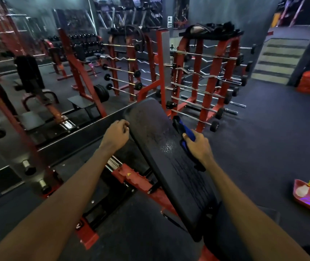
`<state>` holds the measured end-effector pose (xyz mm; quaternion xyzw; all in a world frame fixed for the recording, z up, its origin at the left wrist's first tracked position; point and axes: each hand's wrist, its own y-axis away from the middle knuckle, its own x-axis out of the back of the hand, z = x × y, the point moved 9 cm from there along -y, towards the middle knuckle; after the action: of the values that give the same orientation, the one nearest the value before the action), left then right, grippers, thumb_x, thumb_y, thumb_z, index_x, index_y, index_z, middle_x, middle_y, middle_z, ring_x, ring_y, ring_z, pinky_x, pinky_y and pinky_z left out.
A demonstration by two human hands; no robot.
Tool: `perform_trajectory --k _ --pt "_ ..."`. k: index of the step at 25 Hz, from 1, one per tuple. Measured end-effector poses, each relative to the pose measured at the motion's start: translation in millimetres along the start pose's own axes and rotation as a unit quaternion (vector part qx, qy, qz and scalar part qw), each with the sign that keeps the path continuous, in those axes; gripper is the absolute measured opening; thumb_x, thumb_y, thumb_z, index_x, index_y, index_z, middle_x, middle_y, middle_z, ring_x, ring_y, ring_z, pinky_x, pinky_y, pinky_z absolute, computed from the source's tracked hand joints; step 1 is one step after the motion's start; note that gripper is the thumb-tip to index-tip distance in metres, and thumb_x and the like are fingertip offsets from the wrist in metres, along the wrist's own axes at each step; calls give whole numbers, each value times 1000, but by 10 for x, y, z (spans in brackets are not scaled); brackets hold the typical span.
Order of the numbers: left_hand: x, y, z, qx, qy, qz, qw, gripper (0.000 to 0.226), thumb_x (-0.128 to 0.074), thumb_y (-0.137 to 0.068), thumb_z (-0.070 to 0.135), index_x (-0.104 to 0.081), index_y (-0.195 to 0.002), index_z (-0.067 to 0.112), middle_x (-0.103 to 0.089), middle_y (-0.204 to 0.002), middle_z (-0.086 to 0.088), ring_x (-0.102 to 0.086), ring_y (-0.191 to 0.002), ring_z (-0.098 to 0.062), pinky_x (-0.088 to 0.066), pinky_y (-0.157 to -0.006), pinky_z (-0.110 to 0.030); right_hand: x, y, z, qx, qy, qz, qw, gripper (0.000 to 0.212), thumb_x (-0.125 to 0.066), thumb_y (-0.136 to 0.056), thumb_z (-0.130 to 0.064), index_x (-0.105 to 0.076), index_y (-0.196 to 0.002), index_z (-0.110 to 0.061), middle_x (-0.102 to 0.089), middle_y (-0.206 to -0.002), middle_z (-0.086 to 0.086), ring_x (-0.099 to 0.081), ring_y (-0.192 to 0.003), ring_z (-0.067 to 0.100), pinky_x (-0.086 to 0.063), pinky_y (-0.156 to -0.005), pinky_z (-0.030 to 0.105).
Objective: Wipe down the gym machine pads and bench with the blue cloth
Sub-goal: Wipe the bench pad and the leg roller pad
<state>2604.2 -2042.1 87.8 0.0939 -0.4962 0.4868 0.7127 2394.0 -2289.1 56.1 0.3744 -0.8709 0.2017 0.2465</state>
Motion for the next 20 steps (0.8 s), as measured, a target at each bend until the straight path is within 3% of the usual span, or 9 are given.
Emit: perform_trajectory --k 5,11,14,16,20 --pt "-220 -621 -229 -26 -43 -17 999 21 -50 -93 11 -62 -110 8 -59 -106 -14 -59 -100 -30 -49 -90 -42 -478 -635 -207 41 17 -29 999 21 -53 -101 -36 -66 -114 -24 -68 -78 -1 -64 -68 17 -40 -55 29" --pt "-507 -1404 -652 22 5 -23 999 25 -46 -95 7 -60 -115 5 -56 -116 -17 -55 -110 -32 -43 -95 -42 -961 -1217 -272 37 0 -2 999 17 -54 -101 -34 -65 -108 -23 -68 -82 -2 -63 -68 11 -41 -59 28" --pt "-566 -1785 -819 29 21 -23 999 28 -44 -97 9 -58 -121 5 -56 -121 -17 -54 -114 -33 -44 -97 -43 -1270 -1421 -264 28 -31 41 998 33 -54 -102 -33 -61 -133 -23 -67 -123 4 -65 -105 22 -50 -81 31" --pt "-661 -2033 -936 39 42 -45 997 32 -42 -101 13 -56 -128 6 -56 -127 -18 -54 -119 -32 -42 -100 -41 -1625 -1473 -328 50 -12 51 997 45 -51 -103 -35 -47 -148 -32 -48 -151 0 -52 -130 21 -47 -101 35" --pt "-1013 -2358 -1026 25 78 -129 988 42 -37 -105 27 -49 -143 11 -54 -141 -16 -50 -131 -30 -37 -111 -38 -2547 -1449 -551 141 45 25 989 53 -44 -105 -39 -29 -156 -36 -18 -167 4 -14 -154 24 -25 -121 50"
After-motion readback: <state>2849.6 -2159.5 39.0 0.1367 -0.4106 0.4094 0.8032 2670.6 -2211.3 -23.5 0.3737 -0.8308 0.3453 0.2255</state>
